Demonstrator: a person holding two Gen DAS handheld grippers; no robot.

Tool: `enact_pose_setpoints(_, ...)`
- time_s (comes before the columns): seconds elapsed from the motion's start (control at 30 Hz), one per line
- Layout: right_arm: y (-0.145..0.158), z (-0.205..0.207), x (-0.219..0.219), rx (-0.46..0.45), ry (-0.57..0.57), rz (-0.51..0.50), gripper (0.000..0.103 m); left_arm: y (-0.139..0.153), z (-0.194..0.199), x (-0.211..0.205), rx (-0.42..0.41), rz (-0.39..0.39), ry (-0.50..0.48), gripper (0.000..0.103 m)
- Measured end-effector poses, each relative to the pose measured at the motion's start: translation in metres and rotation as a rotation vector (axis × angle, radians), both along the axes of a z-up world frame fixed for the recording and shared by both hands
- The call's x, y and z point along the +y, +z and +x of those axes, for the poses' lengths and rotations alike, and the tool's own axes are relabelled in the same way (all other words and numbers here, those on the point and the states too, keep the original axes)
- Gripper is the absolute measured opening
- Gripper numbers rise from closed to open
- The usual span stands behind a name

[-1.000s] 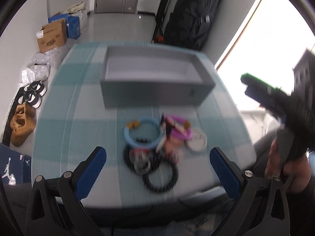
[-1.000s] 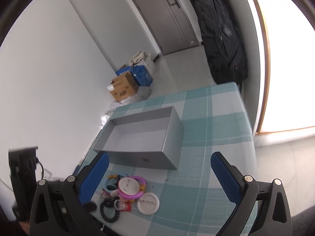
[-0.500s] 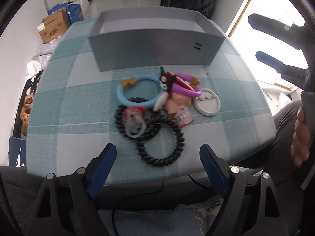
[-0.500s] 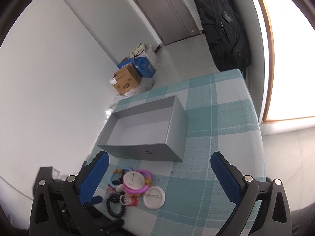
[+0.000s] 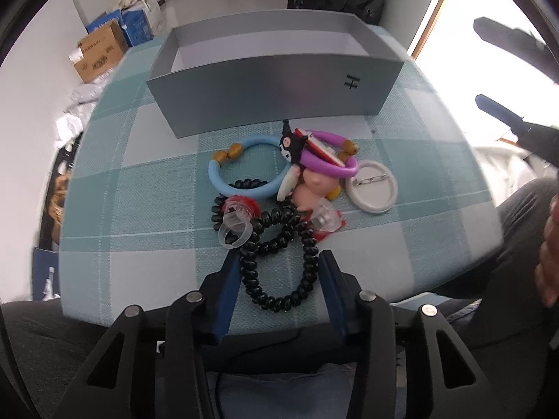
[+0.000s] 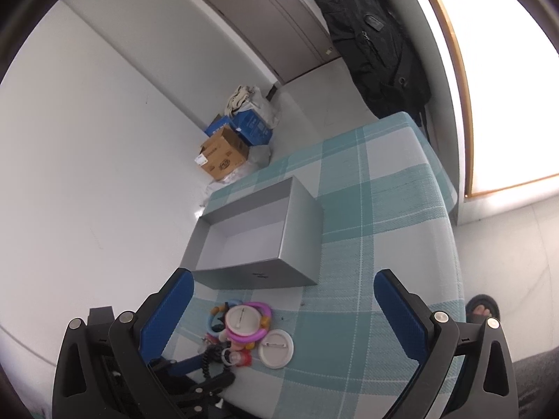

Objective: Organize jewelry
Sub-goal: 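Lift the black coiled bracelet with the left gripper toward the grey box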

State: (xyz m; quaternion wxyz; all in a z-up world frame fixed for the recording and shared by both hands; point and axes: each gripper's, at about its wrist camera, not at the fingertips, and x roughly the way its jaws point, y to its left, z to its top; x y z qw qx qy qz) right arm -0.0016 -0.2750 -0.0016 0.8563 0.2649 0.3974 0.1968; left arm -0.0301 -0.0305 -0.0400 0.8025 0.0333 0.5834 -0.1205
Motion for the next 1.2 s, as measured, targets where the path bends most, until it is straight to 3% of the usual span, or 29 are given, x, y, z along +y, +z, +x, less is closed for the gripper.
enact_pose_setpoints(0.13,0.0,-0.001,-0.003,0.007,-0.004,0.008,0.103,0.005,0.013,0.024,0.045,-0.175,0.021,0.039)
enact_pose_setpoints(0.37,-0.001,-0.002,-0.003,0.01,-0.005,0.005,0.103,0.029,0.021,0.033,0.044,-0.29,-0.001,0.039)
enact_pose_setpoints(0.63,-0.006,-0.001,0.009,0.023,0.042,-0.051,0.103,0.064,0.03,0.058,-0.052,-0.443,0.017,0.039)
enact_pose_setpoints(0.87,-0.017,-0.002,0.037,0.045,0.172,-0.073,0.094,0.076,0.053,0.082,-0.115,-0.462,0.086,0.039)
enact_pose_setpoints(1.07,-0.025,-0.001,0.062,0.071,0.262,-0.117,0.085,0.062,0.056,0.079,-0.147,-0.478,0.098,0.039)
enact_pose_setpoints(1.2,-0.028,-0.01,0.078,0.053,0.321,-0.222,0.082,0.051,0.061,0.083,-0.122,-0.491,0.114,0.039)
